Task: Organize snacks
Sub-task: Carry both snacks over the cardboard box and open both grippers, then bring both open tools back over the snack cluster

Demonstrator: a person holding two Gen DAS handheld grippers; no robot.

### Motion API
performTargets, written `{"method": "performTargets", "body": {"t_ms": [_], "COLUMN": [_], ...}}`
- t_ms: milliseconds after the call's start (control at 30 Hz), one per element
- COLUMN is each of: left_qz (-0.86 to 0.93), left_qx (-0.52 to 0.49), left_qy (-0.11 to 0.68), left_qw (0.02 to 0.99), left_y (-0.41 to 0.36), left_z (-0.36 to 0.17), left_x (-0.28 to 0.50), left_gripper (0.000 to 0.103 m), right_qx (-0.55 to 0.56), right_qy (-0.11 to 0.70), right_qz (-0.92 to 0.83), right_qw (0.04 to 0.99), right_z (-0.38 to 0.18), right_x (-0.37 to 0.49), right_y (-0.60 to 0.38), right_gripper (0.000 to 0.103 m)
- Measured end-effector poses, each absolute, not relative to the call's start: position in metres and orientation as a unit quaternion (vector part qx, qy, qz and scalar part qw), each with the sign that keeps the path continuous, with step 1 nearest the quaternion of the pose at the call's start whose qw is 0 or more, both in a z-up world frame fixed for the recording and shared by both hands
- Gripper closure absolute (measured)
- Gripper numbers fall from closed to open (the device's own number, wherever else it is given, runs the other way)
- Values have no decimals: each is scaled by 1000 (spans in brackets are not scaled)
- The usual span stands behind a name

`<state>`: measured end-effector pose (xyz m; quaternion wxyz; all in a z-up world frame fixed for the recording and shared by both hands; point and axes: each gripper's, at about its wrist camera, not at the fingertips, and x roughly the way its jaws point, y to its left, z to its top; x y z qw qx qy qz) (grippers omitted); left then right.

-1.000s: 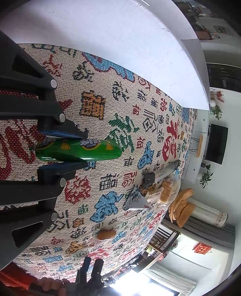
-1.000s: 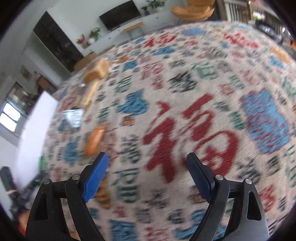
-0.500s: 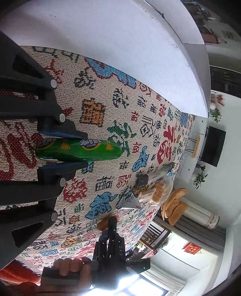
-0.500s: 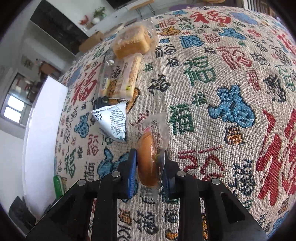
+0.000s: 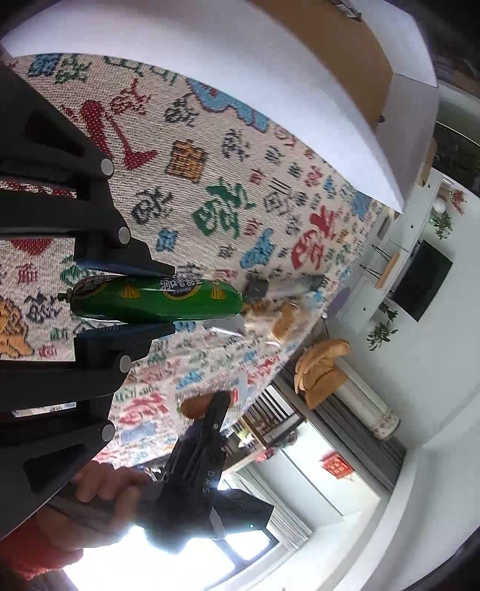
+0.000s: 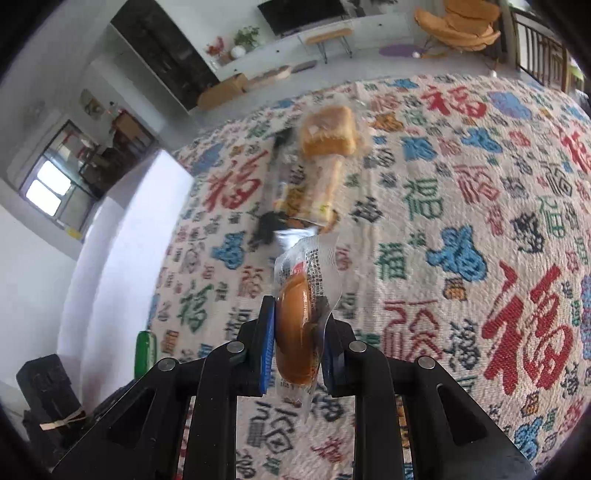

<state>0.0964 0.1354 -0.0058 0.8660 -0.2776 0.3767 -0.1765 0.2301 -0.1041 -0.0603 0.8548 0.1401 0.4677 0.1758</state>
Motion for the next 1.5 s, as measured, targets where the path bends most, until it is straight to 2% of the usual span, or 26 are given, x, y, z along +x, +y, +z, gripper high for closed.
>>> {"method": "performTargets", "body": {"t_ms": [200, 367, 433, 467, 500, 533, 600, 700, 833, 900, 967, 1067, 1200, 1300, 1500], "left_qz": [-88, 67, 122, 138, 152, 162, 168, 139, 53, 4, -40, -75, -75, -54, -19], "left_qx": [-256, -229, -224, -225, -224, -220, -213, -222, -211, -194, -172, -133, -74, -52, -25], "left_qy": [299, 308, 322, 323, 319, 315, 312, 305, 304, 316, 332, 362, 422, 439, 449], "left_qw": [915, 921, 912, 909, 908, 909, 911, 915, 927, 929, 927, 919, 900, 895, 893], "left_y": [205, 276, 295, 302, 306, 308, 306, 295, 242, 204, 166, 117, 74, 70, 78], "left_z": [72, 73, 61, 57, 52, 50, 46, 47, 54, 55, 47, 25, -25, -50, -77], "left_x": [63, 49, 48, 46, 43, 41, 41, 41, 52, 59, 69, 92, 122, 143, 188], "left_gripper": [80, 79, 57, 35, 28, 28, 26, 26, 21, 10, 3, 3, 3, 3, 3], "right_qx": [118, 83, 69, 63, 64, 71, 79, 59, -7, -42, -62, -67, -29, 21, 19], "right_qy": [400, 380, 372, 370, 367, 355, 324, 297, 323, 356, 390, 413, 408, 414, 417], "right_qz": [318, 410, 424, 422, 416, 409, 389, 328, 202, 129, 70, -4, -25, -23, -36], "right_qw": [851, 825, 823, 825, 830, 838, 859, 895, 925, 925, 916, 908, 912, 910, 908], "right_z": [30, 61, 60, 60, 60, 62, 65, 54, -7, -51, -89, -124, -139, -140, -142], "right_x": [204, 184, 179, 179, 179, 177, 174, 179, 195, 202, 206, 204, 198, 199, 201], "right_y": [-4, 101, 133, 142, 144, 140, 117, 72, -6, -52, -98, -164, -218, -238, -238], "right_gripper": [81, 80, 77, 66, 58, 48, 37, 31, 31, 31, 31, 31, 28, 26, 21]}}
